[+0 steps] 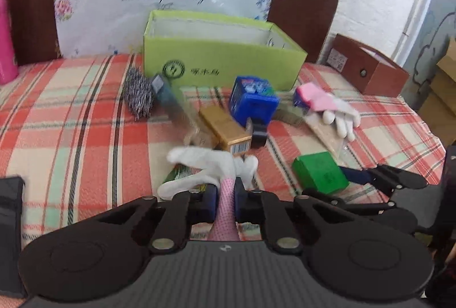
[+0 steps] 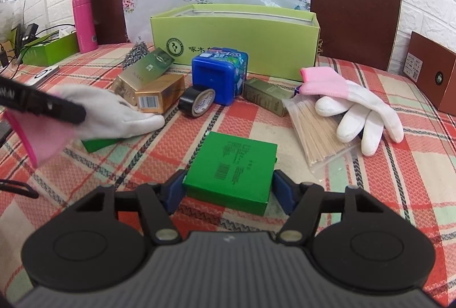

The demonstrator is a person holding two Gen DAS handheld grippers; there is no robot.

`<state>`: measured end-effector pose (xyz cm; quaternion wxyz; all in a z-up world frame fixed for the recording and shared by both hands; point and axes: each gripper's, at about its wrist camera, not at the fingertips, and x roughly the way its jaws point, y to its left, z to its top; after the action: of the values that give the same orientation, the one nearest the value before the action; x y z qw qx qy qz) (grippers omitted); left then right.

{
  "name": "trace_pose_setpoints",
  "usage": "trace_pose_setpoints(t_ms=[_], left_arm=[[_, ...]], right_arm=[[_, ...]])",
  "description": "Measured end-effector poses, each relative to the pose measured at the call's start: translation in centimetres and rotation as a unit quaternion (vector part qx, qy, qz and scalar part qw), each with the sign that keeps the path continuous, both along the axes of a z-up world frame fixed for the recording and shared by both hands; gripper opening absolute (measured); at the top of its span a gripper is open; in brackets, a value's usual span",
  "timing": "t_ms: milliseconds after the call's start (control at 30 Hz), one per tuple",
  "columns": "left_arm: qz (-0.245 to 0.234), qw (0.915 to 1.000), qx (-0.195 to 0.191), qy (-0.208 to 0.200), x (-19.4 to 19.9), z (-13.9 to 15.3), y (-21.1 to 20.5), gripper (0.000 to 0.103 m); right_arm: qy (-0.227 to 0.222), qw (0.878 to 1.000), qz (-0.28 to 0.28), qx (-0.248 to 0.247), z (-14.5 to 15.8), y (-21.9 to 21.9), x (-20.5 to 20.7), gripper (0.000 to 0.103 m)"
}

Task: Organize objects
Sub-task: 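Carry the glove and green box into the lime-green box and release both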

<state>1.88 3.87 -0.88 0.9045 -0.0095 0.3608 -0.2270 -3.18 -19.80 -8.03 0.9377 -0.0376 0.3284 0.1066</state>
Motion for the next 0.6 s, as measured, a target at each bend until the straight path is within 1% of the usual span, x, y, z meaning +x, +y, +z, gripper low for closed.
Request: trace_pose_setpoints(t_ms=[100,200,267,367,433,533,600], left_arm=[[-0.006,0.9994,-0.015,-0.029,0.0,2.0,0.3,0.010],[0.004,0.9973,-0.038,-0.062,0.7,4.2,0.8,0.010],[0.012,0.9955,-0.056,-0.076,1.4,5.4,0.9,0.010],[0.021,0.9929,-0.068,-0.095,2.8,6.8,0.5,0.010],[0.028,0.9919,-0.077,-0.097,4.1,7.4,0.1,0.010],[0.030,0.9900,-0.104,-0.090,6.5,7.9,-0.3,0.010],[0.033,0.9889,-0.115,-0.088,8.0,8.3,-0.7,0.010]], right_arm=[[-0.012,1.000,-0.003,0.006,0.6,-0.3,-0.2,0.064],[-0.030,0.999,-0.009,0.015,1.6,-0.8,-0.3,0.064],[-0.042,0.999,-0.011,0.019,2.3,-1.1,-0.2,0.064],[-0.062,0.998,-0.010,0.019,3.4,-1.4,0.3,0.064],[-0.075,0.997,-0.011,0.019,4.1,-1.5,0.9,0.064],[-0.093,0.995,-0.014,0.024,5.1,-1.7,2.0,0.064],[-0.107,0.994,-0.015,0.024,5.9,-2.0,2.8,0.064]])
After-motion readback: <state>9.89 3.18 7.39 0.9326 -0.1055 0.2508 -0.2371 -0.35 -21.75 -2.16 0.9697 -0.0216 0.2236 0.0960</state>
